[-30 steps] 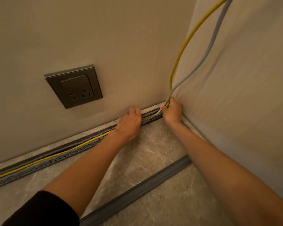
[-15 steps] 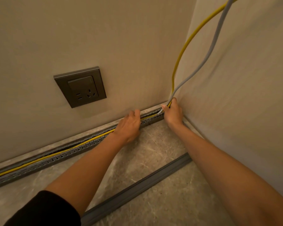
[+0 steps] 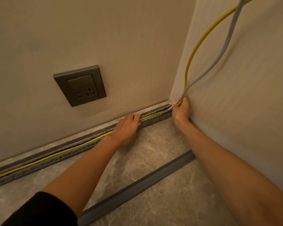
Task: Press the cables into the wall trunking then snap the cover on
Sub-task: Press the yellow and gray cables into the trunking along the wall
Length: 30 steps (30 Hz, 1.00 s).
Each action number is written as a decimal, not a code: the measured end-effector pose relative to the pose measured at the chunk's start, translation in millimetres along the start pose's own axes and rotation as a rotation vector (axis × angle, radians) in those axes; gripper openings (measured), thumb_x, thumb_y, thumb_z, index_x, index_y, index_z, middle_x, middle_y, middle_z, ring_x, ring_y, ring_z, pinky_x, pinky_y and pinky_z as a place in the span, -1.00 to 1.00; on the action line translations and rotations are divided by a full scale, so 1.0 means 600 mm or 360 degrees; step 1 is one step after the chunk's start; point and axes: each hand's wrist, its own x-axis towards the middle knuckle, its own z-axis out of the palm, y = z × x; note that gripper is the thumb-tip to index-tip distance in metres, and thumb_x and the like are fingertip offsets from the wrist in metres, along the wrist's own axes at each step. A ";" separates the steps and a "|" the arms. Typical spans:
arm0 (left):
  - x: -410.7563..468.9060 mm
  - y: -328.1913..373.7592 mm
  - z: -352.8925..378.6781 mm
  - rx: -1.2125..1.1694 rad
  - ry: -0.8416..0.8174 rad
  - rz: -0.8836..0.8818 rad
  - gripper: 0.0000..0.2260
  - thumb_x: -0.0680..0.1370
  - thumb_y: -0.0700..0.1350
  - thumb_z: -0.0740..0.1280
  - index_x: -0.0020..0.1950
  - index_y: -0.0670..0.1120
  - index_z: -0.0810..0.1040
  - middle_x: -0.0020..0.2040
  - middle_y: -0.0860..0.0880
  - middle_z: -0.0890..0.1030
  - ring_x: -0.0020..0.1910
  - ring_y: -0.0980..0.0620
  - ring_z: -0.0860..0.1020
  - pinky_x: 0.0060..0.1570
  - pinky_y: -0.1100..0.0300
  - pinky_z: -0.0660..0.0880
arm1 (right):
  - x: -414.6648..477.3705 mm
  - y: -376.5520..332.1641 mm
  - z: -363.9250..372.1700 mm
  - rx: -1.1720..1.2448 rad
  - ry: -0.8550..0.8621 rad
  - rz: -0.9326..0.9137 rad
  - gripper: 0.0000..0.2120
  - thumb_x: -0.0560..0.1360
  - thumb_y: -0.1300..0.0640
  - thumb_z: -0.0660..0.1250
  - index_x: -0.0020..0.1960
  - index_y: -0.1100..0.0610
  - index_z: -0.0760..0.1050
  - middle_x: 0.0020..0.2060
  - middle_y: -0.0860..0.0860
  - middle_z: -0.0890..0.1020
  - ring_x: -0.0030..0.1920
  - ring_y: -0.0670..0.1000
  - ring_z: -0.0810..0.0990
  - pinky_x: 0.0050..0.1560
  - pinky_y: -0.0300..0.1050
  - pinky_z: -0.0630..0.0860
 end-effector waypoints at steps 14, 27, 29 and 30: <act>0.004 0.001 0.011 -0.0002 0.0056 0.0002 -0.65 0.66 -0.14 0.03 0.44 -0.17 0.23 0.30 -0.21 0.41 0.24 -0.15 0.40 0.21 0.05 0.34 | 0.063 0.055 0.047 0.0196 -0.0049 0.0195 -0.76 0.42 0.20 0.36 -0.01 0.36 0.57 -0.16 0.22 0.63 -0.12 0.10 0.55 0.10 0.24 0.56; -0.003 -0.018 0.020 0.0029 0.0153 0.0105 -0.62 0.66 -0.12 0.03 0.46 -0.22 0.22 0.31 -0.23 0.42 0.25 -0.18 0.40 0.23 0.03 0.33 | 0.016 -0.002 0.023 -0.0081 0.0061 0.0191 -0.69 0.52 0.20 0.30 0.17 0.40 0.50 0.18 0.31 0.58 0.22 0.26 0.53 0.18 0.07 0.42; -0.006 -0.024 0.022 0.0023 0.0174 0.0154 -0.62 0.66 -0.13 0.06 0.45 -0.25 0.25 0.29 -0.26 0.44 0.23 -0.22 0.43 0.22 0.00 0.35 | 0.013 -0.004 0.024 -0.0115 0.0074 0.0198 -0.68 0.54 0.19 0.27 0.20 0.39 0.48 0.21 0.31 0.55 0.25 0.27 0.49 0.21 0.07 0.40; -0.008 -0.026 0.023 0.0018 0.0177 0.0184 -0.62 0.65 -0.14 0.06 0.43 -0.26 0.28 0.28 -0.27 0.45 0.21 -0.23 0.44 0.21 0.00 0.36 | 0.012 -0.004 0.025 -0.0146 0.0077 0.0194 -0.68 0.55 0.19 0.26 0.21 0.38 0.47 0.22 0.31 0.54 0.26 0.27 0.48 0.22 0.08 0.39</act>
